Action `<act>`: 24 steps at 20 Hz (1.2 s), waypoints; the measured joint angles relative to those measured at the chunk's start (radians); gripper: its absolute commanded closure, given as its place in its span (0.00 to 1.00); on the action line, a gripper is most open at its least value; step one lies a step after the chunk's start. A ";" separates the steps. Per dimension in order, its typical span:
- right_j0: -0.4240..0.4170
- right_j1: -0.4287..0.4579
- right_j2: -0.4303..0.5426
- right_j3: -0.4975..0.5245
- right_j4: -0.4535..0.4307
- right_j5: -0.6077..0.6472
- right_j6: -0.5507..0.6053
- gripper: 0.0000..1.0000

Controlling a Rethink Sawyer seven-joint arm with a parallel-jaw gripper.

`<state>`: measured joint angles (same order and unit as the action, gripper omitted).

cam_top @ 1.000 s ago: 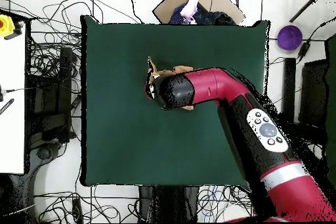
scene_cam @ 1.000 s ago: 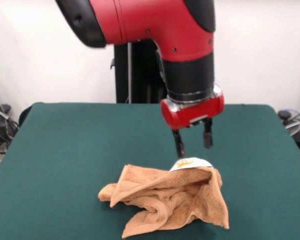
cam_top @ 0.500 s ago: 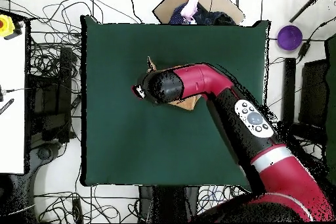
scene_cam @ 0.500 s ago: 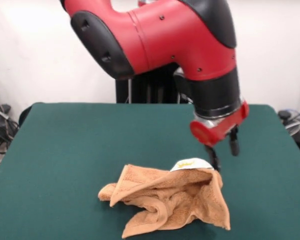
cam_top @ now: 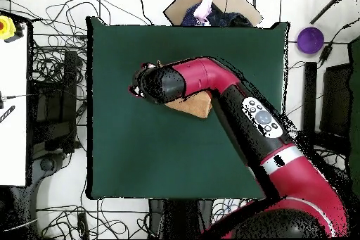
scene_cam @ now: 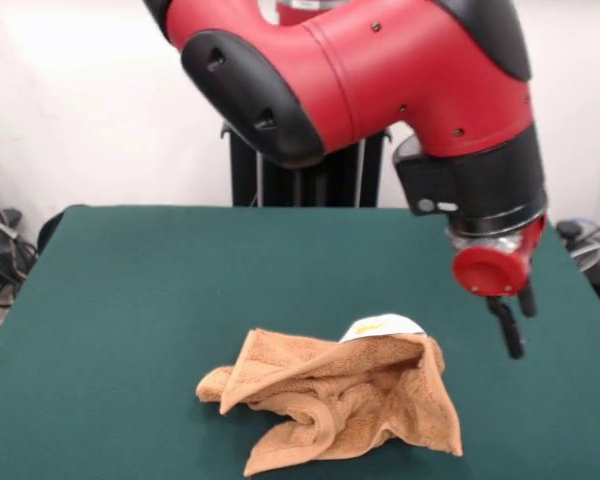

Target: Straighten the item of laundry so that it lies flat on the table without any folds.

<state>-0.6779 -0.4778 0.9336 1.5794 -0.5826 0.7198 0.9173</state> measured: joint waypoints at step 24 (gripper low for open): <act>0.019 -0.023 -0.001 -0.128 0.005 0.057 -0.048 0.00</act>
<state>-0.6584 -0.5009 0.9330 1.4517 -0.5774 0.7770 0.8692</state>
